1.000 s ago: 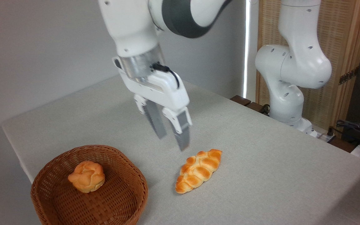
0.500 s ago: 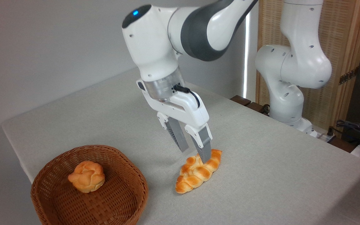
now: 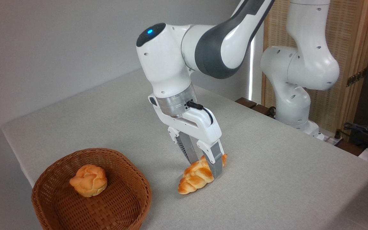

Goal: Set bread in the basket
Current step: 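Lower the open gripper down onto the braided bread roll, then close the gripper around the middle of the braided roll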

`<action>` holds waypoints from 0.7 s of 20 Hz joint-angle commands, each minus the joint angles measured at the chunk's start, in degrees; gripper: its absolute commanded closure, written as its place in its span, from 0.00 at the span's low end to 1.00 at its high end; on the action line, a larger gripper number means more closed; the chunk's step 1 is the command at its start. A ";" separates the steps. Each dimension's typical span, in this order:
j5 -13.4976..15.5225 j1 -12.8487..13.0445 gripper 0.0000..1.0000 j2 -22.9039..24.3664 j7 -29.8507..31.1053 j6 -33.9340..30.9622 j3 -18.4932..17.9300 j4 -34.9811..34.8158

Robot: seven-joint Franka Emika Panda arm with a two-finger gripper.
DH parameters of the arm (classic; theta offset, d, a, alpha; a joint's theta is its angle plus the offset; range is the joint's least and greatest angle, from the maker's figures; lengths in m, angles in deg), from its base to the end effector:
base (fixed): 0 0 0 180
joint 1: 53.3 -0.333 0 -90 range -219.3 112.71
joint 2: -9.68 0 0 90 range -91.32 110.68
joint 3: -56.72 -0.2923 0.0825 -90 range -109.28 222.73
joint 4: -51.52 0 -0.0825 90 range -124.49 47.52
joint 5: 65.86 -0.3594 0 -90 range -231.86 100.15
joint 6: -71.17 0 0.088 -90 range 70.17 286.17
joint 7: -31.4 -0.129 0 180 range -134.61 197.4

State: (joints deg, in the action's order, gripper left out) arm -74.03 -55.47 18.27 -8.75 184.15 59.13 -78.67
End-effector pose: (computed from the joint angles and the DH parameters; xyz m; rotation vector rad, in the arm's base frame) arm 0.4554 0.0100 0.3763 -2.8312 1.1467 0.2864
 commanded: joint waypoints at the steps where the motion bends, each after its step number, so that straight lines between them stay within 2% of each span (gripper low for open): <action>1: -0.79 -0.46 0.06 0.81 0.41 2.24 -0.47 -2.44; 2: -0.70 -0.55 0.17 0.73 0.42 2.42 -0.47 -2.44; 3: -0.70 -0.47 0.32 0.20 0.42 2.42 -0.47 -2.44; 5: -0.79 -0.03 0.52 -0.85 0.24 2.33 -0.47 -2.44; 6: -0.79 0.06 0.58 -1.20 0.24 2.33 -0.38 -2.44; 7: -0.88 0.06 0.61 -1.21 0.07 2.33 -0.38 -2.35; 14: -0.88 0.06 0.61 -1.12 -0.11 2.33 -0.38 -2.35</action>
State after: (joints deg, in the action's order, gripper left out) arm -74.02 -55.35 17.90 -8.74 185.25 59.26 -79.60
